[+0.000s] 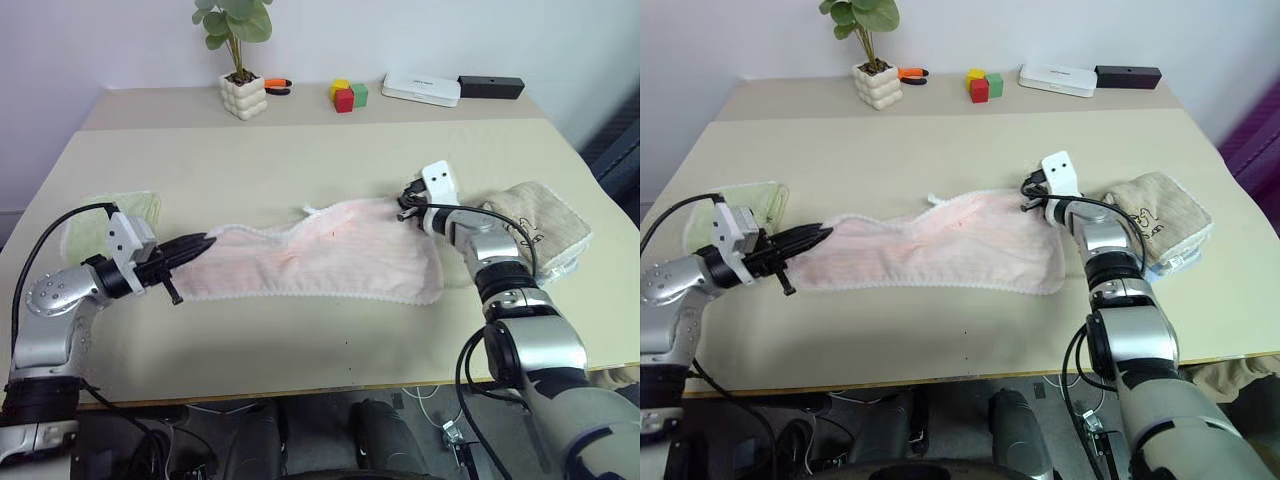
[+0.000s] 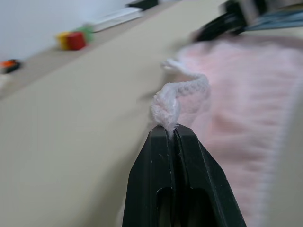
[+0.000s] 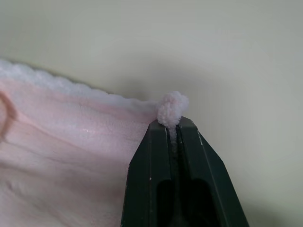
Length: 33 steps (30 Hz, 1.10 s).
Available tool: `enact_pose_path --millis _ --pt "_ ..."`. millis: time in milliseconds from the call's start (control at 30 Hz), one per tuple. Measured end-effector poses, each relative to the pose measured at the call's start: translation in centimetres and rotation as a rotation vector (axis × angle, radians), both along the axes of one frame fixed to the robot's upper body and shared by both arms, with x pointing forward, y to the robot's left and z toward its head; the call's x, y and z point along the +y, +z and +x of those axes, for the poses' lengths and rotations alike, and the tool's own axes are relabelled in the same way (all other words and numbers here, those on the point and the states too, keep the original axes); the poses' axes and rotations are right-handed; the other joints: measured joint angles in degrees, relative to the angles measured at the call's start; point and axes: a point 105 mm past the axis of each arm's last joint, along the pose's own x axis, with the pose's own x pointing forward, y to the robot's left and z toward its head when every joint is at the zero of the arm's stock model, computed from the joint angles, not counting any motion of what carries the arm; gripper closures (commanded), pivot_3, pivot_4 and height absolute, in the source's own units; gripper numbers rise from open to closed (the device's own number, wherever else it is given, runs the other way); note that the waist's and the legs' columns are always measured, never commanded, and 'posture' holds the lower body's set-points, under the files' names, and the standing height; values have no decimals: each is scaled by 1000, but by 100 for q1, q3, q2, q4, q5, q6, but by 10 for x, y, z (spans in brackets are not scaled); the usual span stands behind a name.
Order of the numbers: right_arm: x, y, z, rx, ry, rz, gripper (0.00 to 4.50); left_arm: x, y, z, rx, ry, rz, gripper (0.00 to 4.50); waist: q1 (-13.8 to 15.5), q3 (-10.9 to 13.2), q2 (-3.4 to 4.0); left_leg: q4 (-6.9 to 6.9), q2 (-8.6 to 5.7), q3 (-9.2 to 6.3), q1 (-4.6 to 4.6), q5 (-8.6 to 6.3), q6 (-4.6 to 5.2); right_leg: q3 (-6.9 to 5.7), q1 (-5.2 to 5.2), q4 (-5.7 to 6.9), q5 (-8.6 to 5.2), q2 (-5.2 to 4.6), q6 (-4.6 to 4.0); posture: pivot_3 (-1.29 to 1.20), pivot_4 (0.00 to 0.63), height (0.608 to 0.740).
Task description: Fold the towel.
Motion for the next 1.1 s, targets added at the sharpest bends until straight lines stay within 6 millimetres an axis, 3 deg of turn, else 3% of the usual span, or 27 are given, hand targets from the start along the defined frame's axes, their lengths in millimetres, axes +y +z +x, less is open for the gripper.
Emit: enact_pose_path --millis 133,333,433,533,667,800,900,1000,1100 --pt "1 31 1 -111 29 48 4425 14 15 33 -111 151 50 4500 -30 0 0 -1 1 -1 1 0 0 0 1 0 1 3 1 0 150 735" --pt "21 49 6 -156 90 123 4425 31 35 90 -170 372 79 4500 -42 4 -4 2 0 0 -4 1 -1 -2 -3 0 1 6 3 0 150 735" --pt "28 84 18 -260 64 103 4425 25 59 111 -240 423 114 4500 -46 8 -4 1 0 1 -23 4 -5 -2 -22 2 1 6 4 0 150 735" --pt "34 119 22 -363 74 109 4425 23 92 120 -328 464 115 4500 -50 8 -4 1 0 2 -59 7 -9 -2 -60 1 1 7 5 0 150 735" --pt "29 149 20 -505 50 137 4425 32 136 118 -446 506 142 4500 -60 8 -3 -1 1 5 -93 27 -43 -3 -97 1 2 6 6 0 150 735" --pt "16 169 9 -619 77 163 4425 40 149 106 -491 458 141 4500 -53 9 -2 0 1 9 -93 28 -45 -5 -97 1 1 4 7 0 150 735" --pt "22 156 -12 -652 206 145 4425 38 133 95 -471 335 127 4500 -45 4 -3 3 3 7 -87 28 -45 -10 -85 2 1 3 8 0 150 735" --pt "26 97 -43 -524 343 128 4425 43 87 75 -361 185 133 4500 -51 6 0 7 3 5 -92 31 -49 -11 -89 6 1 1 8 0 150 735" --pt "24 55 -71 -421 411 85 4425 45 39 51 -243 52 171 4500 -46 9 0 11 4 4 -91 29 -47 -11 -89 10 1 2 8 0 150 735"
